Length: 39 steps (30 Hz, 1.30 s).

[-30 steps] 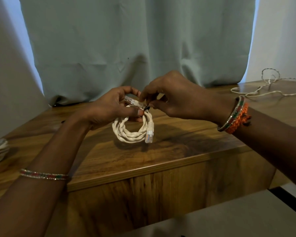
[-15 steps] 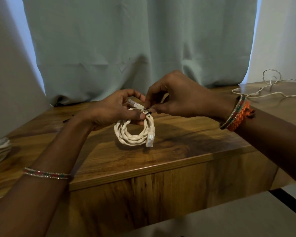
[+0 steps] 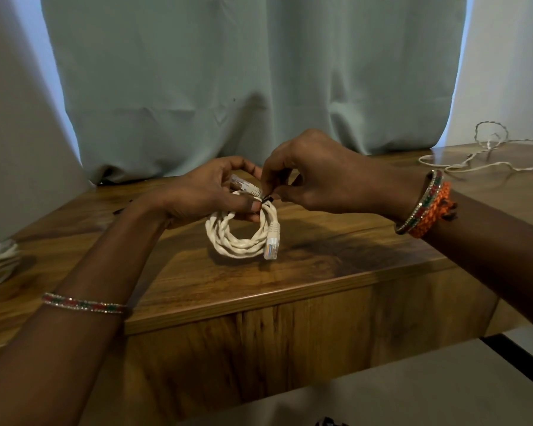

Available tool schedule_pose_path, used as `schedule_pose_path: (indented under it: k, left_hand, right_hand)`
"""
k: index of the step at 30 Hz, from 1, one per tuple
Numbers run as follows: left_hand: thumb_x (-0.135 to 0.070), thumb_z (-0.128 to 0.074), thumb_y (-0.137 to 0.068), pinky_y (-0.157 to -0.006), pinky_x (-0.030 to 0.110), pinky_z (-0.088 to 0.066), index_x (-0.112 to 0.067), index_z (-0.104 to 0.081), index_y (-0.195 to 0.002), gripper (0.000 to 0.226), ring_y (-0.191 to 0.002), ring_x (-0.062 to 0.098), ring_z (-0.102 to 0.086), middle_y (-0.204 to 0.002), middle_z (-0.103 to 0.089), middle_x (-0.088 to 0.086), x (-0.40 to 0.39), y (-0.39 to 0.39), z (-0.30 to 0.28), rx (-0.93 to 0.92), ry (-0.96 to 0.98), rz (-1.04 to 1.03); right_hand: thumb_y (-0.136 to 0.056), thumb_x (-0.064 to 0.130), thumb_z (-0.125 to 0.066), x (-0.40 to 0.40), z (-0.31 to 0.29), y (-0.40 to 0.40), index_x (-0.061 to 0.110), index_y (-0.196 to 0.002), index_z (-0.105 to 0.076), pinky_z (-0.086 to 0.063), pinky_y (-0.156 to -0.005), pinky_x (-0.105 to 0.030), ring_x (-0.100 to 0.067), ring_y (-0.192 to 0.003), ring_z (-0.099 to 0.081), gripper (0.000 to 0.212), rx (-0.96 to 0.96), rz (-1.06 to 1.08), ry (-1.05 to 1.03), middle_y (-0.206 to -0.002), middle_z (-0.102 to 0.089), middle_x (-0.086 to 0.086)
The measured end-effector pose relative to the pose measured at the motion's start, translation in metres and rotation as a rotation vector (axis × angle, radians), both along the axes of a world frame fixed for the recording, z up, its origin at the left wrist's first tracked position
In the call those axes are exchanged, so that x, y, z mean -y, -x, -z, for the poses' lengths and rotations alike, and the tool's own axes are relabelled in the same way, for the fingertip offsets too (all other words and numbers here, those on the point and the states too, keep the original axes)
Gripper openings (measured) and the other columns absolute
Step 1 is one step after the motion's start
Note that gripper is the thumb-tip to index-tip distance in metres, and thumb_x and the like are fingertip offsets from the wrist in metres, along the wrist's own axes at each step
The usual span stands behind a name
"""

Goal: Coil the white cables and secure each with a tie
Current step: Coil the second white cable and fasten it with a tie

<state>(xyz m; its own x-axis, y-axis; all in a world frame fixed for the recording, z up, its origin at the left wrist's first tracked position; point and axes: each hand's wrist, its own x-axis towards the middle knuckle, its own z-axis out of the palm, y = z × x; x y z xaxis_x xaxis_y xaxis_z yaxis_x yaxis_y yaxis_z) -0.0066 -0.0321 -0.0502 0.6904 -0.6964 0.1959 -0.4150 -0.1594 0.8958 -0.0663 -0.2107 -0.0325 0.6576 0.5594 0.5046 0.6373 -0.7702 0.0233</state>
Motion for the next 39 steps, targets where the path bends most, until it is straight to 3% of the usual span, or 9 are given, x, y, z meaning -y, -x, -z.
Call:
schedule_pose_path:
  k: [6,9,17,23,27,32,34,37,39]
  left_hand:
    - [0.017,-0.053,-0.079,-0.060,0.019,-0.057,-0.005,-0.051,-0.112,0.040,-0.066,0.013,-0.070,-0.074,-0.072,0.007,0.000,0.002,0.000,-0.018,0.005,0.001]
    - [0.015,-0.054,-0.077,-0.059,0.019,-0.056,-0.003,-0.051,-0.114,0.040,-0.066,0.013,-0.070,-0.076,-0.071,0.007,-0.001,0.001,-0.001,-0.034,0.014,-0.006]
    - [0.018,-0.053,-0.080,-0.059,0.018,-0.055,-0.003,-0.052,-0.105,0.033,-0.067,0.013,-0.071,-0.073,-0.072,0.006,0.000,0.000,0.001,-0.015,-0.025,-0.008]
    - [0.020,-0.056,-0.079,-0.069,0.025,-0.059,-0.003,-0.054,-0.105,0.035,-0.071,0.015,-0.070,-0.079,-0.071,0.010,0.001,-0.005,0.003,0.052,-0.094,-0.061]
    - [0.017,-0.059,-0.079,-0.078,0.032,-0.058,-0.001,-0.054,-0.110,0.036,-0.081,0.023,-0.068,-0.092,-0.068,0.018,0.004,-0.005,0.005,0.112,-0.158,-0.121]
    - [0.017,-0.058,-0.080,-0.081,0.038,-0.056,0.005,-0.051,-0.116,0.038,-0.096,0.037,-0.064,-0.102,-0.064,0.026,0.002,-0.005,0.005,0.109,-0.172,-0.141]
    - [0.015,-0.057,-0.081,-0.078,0.035,-0.058,0.004,-0.051,-0.117,0.038,-0.093,0.034,-0.066,-0.101,-0.065,0.026,0.000,-0.004,0.003,0.083,-0.162,-0.127]
    - [0.016,-0.053,-0.081,-0.064,0.023,-0.059,-0.001,-0.054,-0.110,0.033,-0.070,0.015,-0.070,-0.082,-0.069,0.014,-0.001,-0.002,0.000,-0.016,-0.082,-0.078]
    - [0.017,-0.052,-0.082,-0.067,0.024,-0.059,-0.004,-0.054,-0.106,0.032,-0.068,0.014,-0.070,-0.076,-0.071,0.009,-0.002,-0.002,0.000,-0.067,-0.056,-0.054]
  right_hand:
    - [-0.082,0.006,-0.067,0.000,-0.001,0.000,0.013,-0.091,-0.071,-0.048,-0.074,-0.017,-0.006,-0.077,-0.063,0.013,0.030,-0.010,0.049,-0.088,-0.070,0.001]
    - [-0.083,0.006,-0.065,-0.002,-0.002,0.001,0.011,-0.092,-0.072,-0.048,-0.070,-0.026,-0.011,-0.076,-0.064,0.012,0.068,0.007,0.091,-0.086,-0.070,-0.002]
    - [-0.086,0.011,-0.060,-0.004,0.007,0.001,0.011,-0.094,-0.071,-0.051,-0.069,-0.030,-0.012,-0.075,-0.061,0.013,0.096,0.058,0.156,-0.087,-0.068,-0.002]
    - [-0.087,0.010,-0.058,-0.008,0.020,-0.006,0.010,-0.097,-0.068,-0.038,-0.062,-0.029,-0.024,-0.080,-0.060,0.014,0.183,0.092,0.265,-0.093,-0.064,-0.007]
    - [-0.080,0.001,-0.064,-0.014,0.032,-0.005,0.005,-0.090,-0.066,-0.031,-0.053,-0.026,-0.029,-0.064,-0.061,0.011,0.248,0.064,0.292,-0.082,-0.064,-0.013]
    - [-0.077,-0.001,-0.066,-0.020,0.036,-0.005,0.001,-0.096,-0.066,-0.029,-0.054,-0.027,-0.030,-0.068,-0.062,0.018,0.309,0.103,0.392,-0.084,-0.064,-0.016]
    - [-0.075,-0.001,-0.067,-0.019,0.035,-0.007,0.002,-0.090,-0.068,-0.035,-0.052,-0.026,-0.029,-0.065,-0.061,0.015,0.274,0.038,0.326,-0.081,-0.063,-0.014]
    - [-0.080,0.000,-0.061,-0.006,0.030,-0.009,0.006,-0.089,-0.071,-0.045,-0.059,-0.032,-0.025,-0.072,-0.062,0.015,0.194,-0.014,0.141,-0.086,-0.065,-0.011]
    - [-0.075,-0.003,-0.062,0.000,0.030,-0.007,0.007,-0.088,-0.073,-0.046,-0.063,-0.022,-0.018,-0.074,-0.062,0.019,0.142,-0.057,0.015,-0.086,-0.066,-0.009]
